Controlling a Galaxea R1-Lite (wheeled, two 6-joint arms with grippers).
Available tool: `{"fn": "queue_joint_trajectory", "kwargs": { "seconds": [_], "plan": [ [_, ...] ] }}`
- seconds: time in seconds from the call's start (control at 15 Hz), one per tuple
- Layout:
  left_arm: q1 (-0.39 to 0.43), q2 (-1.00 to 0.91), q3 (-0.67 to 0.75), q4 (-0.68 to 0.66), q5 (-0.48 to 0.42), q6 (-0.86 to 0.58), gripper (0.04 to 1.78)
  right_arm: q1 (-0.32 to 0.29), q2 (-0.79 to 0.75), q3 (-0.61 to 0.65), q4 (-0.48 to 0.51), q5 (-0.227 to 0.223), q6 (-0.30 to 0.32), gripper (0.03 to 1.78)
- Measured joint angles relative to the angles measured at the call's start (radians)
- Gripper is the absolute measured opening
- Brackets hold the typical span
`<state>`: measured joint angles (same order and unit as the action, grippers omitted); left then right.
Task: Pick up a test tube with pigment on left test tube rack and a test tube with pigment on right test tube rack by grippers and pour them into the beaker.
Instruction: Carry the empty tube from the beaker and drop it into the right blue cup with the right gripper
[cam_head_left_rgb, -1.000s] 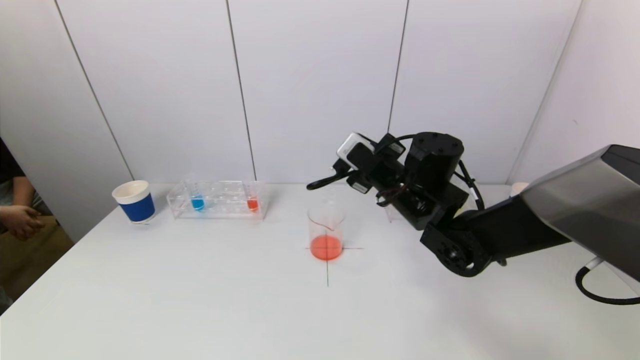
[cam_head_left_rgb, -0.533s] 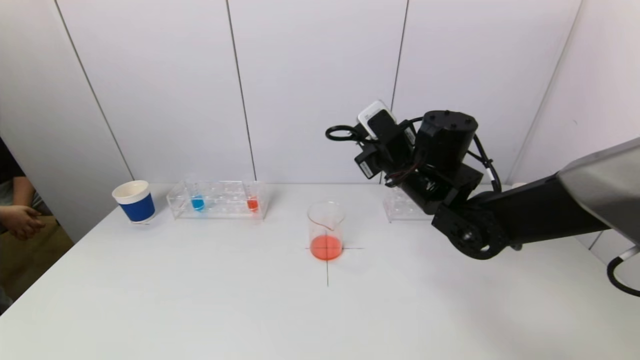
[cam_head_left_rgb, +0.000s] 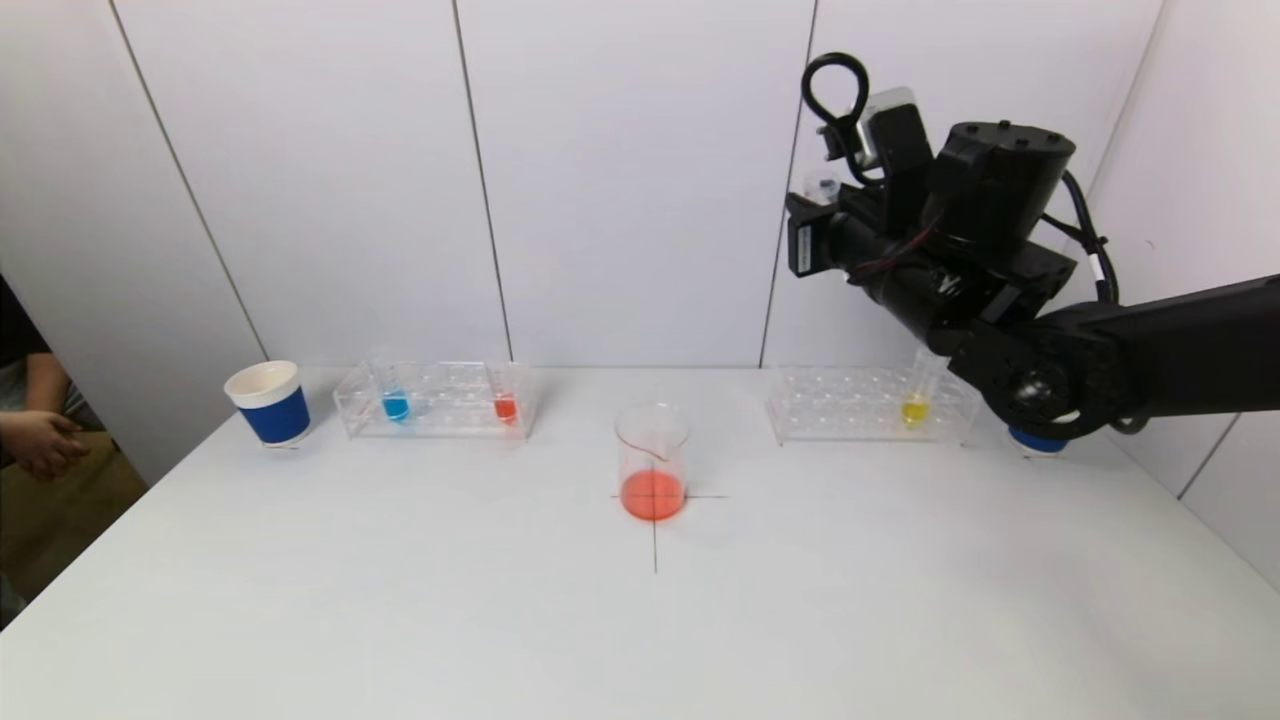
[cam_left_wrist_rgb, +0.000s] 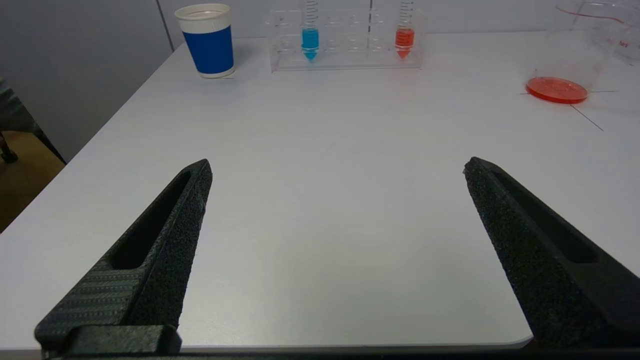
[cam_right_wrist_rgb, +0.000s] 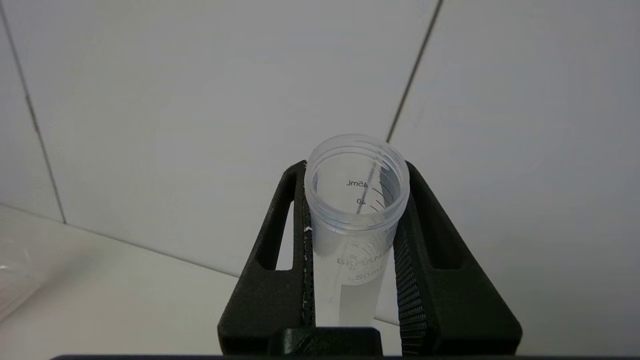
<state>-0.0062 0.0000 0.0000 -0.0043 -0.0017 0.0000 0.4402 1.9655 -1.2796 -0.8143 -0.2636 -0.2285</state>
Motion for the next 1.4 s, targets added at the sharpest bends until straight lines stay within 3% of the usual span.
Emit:
{"fn": "queue_joint_trajectory", "kwargs": {
  "seconds": [0.27,0.47,0.67,1.4],
  "plan": [
    [0.000,0.000,0.000,0.000,0.000,0.000,1.76,-0.109,-0.011,-0.007,0.004,0.004,0.066,0.51],
    [0.000,0.000,0.000,0.000,0.000,0.000,1.76,-0.187,-0.020,-0.009,0.011,0.009,0.078,0.51],
    [0.000,0.000,0.000,0.000,0.000,0.000,1.76,-0.264,-0.024,-0.016,0.063,0.020,0.124,0.51],
    [0.000,0.000,0.000,0.000,0.000,0.000,1.76,-0.626,-0.025,-0.096,0.229,0.253,0.210,0.51]
  ]
}}
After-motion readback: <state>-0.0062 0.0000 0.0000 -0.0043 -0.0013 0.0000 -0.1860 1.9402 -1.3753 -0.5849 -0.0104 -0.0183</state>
